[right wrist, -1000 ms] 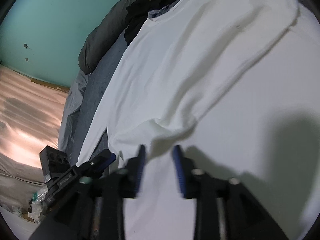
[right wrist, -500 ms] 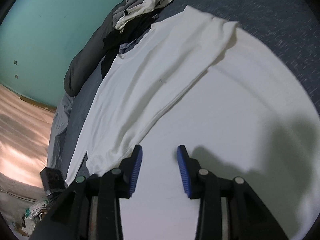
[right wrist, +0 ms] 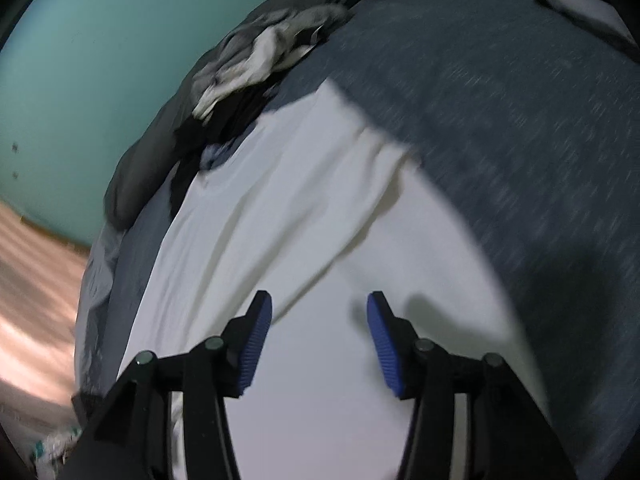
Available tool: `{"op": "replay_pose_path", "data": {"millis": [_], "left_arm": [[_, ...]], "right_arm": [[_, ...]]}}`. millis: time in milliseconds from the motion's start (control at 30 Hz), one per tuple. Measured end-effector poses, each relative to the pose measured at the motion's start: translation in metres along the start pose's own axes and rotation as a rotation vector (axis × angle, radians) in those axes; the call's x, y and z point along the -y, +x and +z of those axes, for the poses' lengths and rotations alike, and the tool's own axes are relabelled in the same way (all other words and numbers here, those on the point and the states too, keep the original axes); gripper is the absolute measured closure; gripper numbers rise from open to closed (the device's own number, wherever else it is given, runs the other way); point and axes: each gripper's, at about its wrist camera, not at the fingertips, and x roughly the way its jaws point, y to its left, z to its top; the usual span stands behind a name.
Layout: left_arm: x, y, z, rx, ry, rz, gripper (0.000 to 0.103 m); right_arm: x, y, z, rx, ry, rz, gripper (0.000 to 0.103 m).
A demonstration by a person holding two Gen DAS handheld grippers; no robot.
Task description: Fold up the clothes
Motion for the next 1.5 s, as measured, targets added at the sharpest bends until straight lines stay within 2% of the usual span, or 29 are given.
{"op": "replay_pose_path", "data": {"millis": [133,200,267,367,433,600,733,767,800,833,1033,1233,1367,1400,1500], "left_arm": [[-0.004,-0.008,0.011,0.043,-0.014,0.007,0.09],[-0.004,-0.007,0.016,0.056,-0.006,0.018,0.08],[-0.004,-0.005,0.021,0.073,0.001,0.028,0.075],[-0.008,-0.002,0.029,0.094,0.002,0.058,0.073],[-0.009,0.002,0.033,0.097,0.004,0.061,0.073],[-0.008,0.009,0.039,0.098,0.014,0.06,0.073],[-0.005,0.015,0.041,0.092,0.03,0.067,0.075],[-0.005,0.016,0.041,0.09,0.033,0.068,0.078],[-0.004,0.018,0.042,0.088,0.035,0.069,0.091],[-0.003,0.02,0.043,0.086,0.037,0.071,0.096],[-0.004,0.009,0.044,0.129,0.025,0.088,0.097],[-0.011,0.014,0.044,0.114,-0.008,0.084,0.097],[-0.011,0.016,0.045,0.108,-0.006,0.088,0.097],[-0.011,0.016,0.045,0.107,-0.006,0.089,0.097],[-0.011,0.017,0.044,0.104,-0.005,0.091,0.097]], "right_arm": [[0.017,0.01,0.026,0.009,0.032,-0.014,0.053],[0.023,0.016,0.036,0.006,0.054,-0.008,0.053],[0.027,0.024,0.045,0.001,0.064,-0.008,0.053],[0.032,0.032,0.054,0.007,0.089,-0.011,0.054],[0.037,0.036,0.059,0.011,0.114,-0.004,0.06],[0.042,0.043,0.067,0.005,0.098,-0.008,0.091],[0.042,0.045,0.069,0.0,0.077,-0.001,0.1],[0.043,0.044,0.069,0.001,0.074,-0.001,0.101],[0.044,0.043,0.07,0.003,0.074,0.0,0.101],[0.045,0.041,0.07,0.006,0.075,-0.004,0.101],[0.055,0.025,0.069,0.046,0.114,0.025,0.101],[0.07,0.03,0.063,0.024,0.159,0.029,0.101],[0.078,0.035,0.064,0.009,0.182,0.133,0.101],[0.078,0.034,0.066,0.014,0.177,0.145,0.098],[0.08,0.027,0.07,0.046,0.184,0.162,0.098]]}}
